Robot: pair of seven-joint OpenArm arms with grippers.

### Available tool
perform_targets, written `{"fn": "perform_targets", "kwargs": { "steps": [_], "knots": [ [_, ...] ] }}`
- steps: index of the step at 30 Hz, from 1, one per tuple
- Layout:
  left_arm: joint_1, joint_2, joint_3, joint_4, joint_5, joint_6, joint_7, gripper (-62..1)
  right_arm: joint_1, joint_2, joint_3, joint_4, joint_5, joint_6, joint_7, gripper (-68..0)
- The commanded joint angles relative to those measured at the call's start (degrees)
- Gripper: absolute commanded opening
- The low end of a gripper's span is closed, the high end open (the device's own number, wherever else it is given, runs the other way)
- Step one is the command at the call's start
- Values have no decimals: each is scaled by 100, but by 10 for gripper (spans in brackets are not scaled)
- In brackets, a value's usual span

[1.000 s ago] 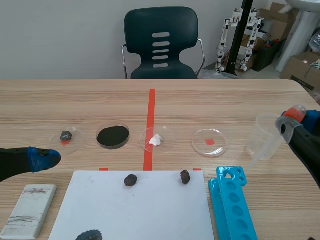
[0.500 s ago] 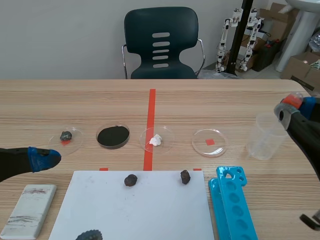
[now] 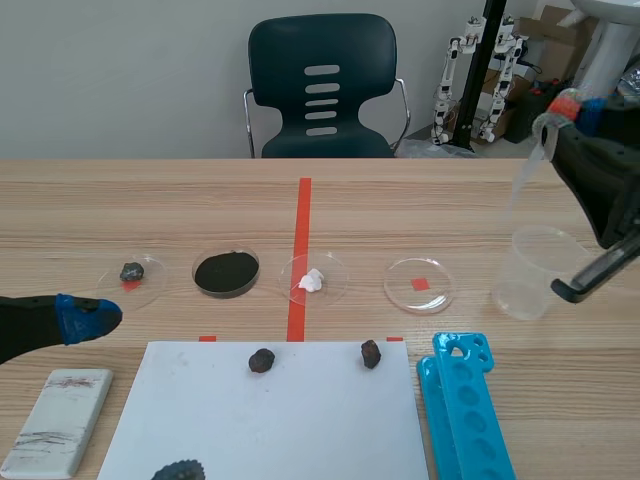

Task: Draw acid from the petri dish

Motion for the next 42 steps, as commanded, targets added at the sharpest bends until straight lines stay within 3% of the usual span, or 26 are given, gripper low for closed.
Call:
{"fn": "perform_targets", "kwargs": {
  "steps": [1, 6, 16, 20, 33, 42],
  "knots": [
    [-17, 13, 20, 76, -74, 11, -98, 14, 271, 22, -118, -188, 70, -42, 63, -664],
    [-17, 13, 20, 76, -74, 11, -98, 14, 1008, -42, -507, -817, 85, -42, 0, -664],
    [-17, 13, 20, 76, -74, 11, -98, 14, 2035, -520, -968, -2037, -15, -11, -42, -665],
    [-17, 13, 20, 76, -74, 11, -101, 14, 2369, -793, -1056, -2531, -177, 302, -42, -665],
    [-17, 13, 20, 76, -74, 11, -98, 14, 3036, -1537, -1145, -3858, -1200, 824, 328, -665],
    [-17, 13, 20, 76, -74, 11, -101, 14, 3145, -1856, -1150, -4282, -1469, 822, 634, -665]
  ]
}}
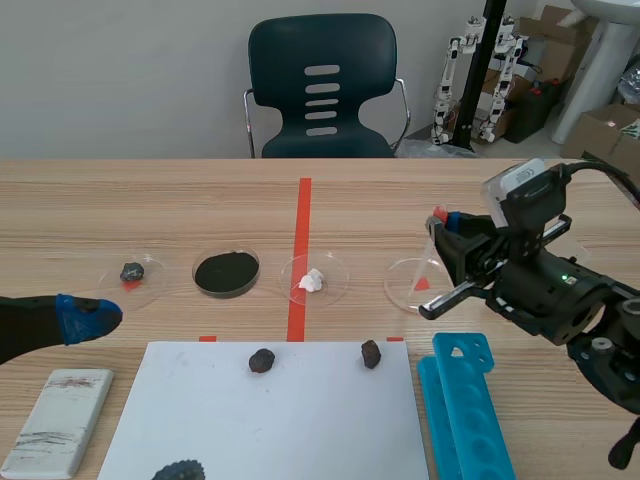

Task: Draw acid from the petri dish

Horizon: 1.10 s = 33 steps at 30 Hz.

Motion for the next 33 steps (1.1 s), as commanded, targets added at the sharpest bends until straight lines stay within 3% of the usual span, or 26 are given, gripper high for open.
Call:
{"fn": "perform_targets", "kwargs": {
  "steps": [1, 33],
  "knots": [
    [-17, 13, 20, 76, -74, 11, -101, 14, 116, -9, -13, 35, 66, -15, 85, -665],
    [-17, 13, 20, 76, -74, 11, -101, 14, 162, -85, -13, -111, 68, -17, 81, -664]
  ]
}}
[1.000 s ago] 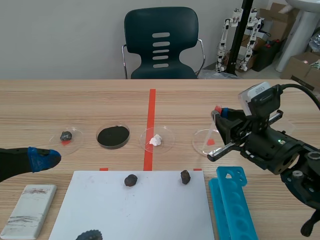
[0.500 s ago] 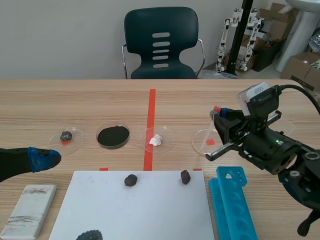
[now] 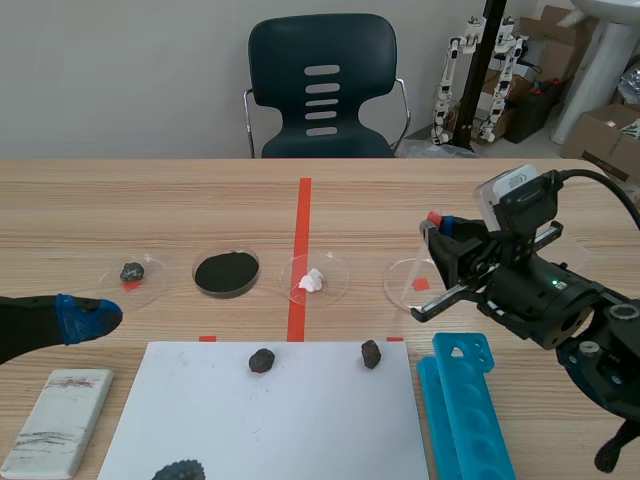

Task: Draw acid from the petri dish

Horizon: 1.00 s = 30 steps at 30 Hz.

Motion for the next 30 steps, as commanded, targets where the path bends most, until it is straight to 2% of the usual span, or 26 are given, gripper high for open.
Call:
{"fn": "perform_targets", "kwargs": {
  "steps": [1, 16, 30],
  "knots": [
    [-17, 13, 20, 76, -74, 11, -98, 14, 131, 28, -4, 15, 66, 4, 42, -664],
    [-17, 13, 20, 76, -74, 11, -98, 14, 131, 28, -4, 15, 68, 2, 39, -633],
    [-17, 13, 20, 76, -74, 11, -98, 14, 129, 28, -4, 15, 90, 2, 24, -633]
  ]
}}
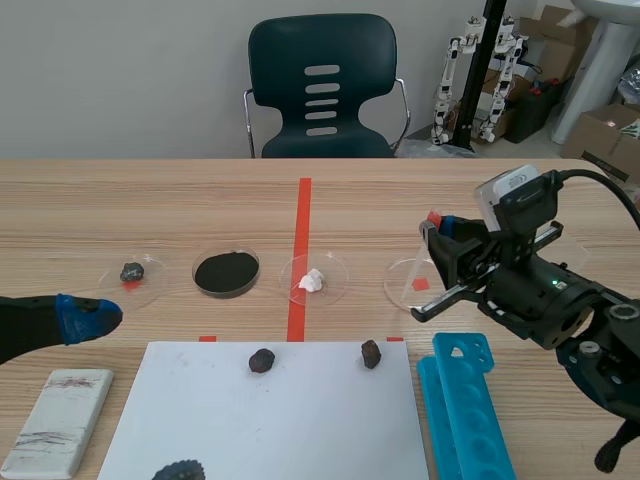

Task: Draw acid from the petri dish

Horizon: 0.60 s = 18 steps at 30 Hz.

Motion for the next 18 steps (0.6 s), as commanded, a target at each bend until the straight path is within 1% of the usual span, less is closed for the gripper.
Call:
{"fn": "perform_targets", "kwargs": {
  "steps": [1, 7, 10, 18],
  "knots": [
    [-17, 13, 20, 76, -74, 11, -98, 14, 129, 28, -4, 15, 92, 2, 26, -633],
    [-17, 13, 20, 76, -74, 11, -98, 14, 129, 28, -4, 15, 107, 2, 26, -632],
    [-17, 13, 20, 76, -74, 11, -98, 14, 129, 28, -4, 15, 109, 2, 26, -609],
    [-17, 13, 20, 76, -74, 11, -98, 14, 129, 28, -4, 15, 109, 2, 26, -609]
  ]
}}
